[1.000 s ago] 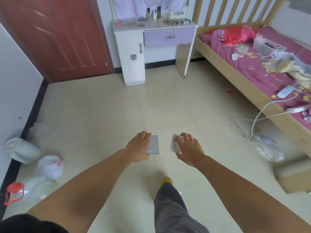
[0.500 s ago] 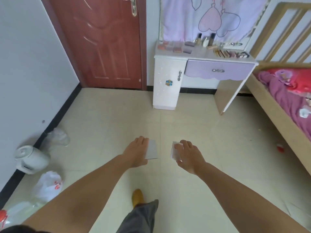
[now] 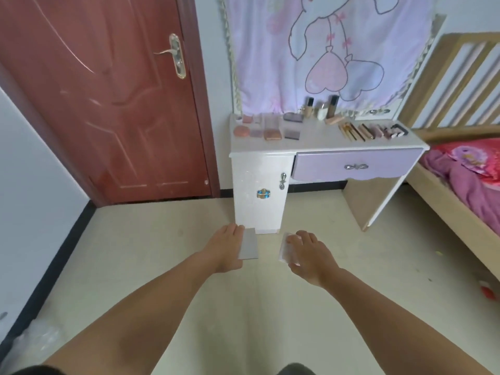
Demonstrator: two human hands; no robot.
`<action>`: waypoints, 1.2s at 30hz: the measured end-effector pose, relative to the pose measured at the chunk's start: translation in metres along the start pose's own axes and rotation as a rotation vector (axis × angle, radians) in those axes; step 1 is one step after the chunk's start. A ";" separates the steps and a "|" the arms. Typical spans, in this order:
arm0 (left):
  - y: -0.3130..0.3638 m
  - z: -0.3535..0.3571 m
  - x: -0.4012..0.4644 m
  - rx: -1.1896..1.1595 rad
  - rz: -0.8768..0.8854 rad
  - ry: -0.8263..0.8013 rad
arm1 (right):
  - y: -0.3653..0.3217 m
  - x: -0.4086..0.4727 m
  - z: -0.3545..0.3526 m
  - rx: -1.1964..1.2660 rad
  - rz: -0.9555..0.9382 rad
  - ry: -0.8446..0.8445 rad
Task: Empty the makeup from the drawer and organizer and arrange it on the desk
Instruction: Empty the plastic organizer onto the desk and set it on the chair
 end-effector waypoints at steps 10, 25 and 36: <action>-0.049 -0.026 0.262 -0.062 0.011 0.033 | 0.131 0.229 -0.029 -0.011 0.006 -0.027; -0.118 -0.057 0.529 -0.150 0.039 -0.071 | 0.236 0.498 -0.058 0.060 0.005 -0.114; -0.095 -0.096 0.702 -0.155 0.171 -0.034 | 0.352 0.569 -0.077 0.057 0.153 -0.149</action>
Point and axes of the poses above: each hand's wrist, its own x-axis towards the middle knuckle, its own z-axis out of the palm, y = z × x, the point moved 3 cm from there along x, towards the middle knuckle, and after that the axes turned 1 degree about x, right-handed, at the moved point
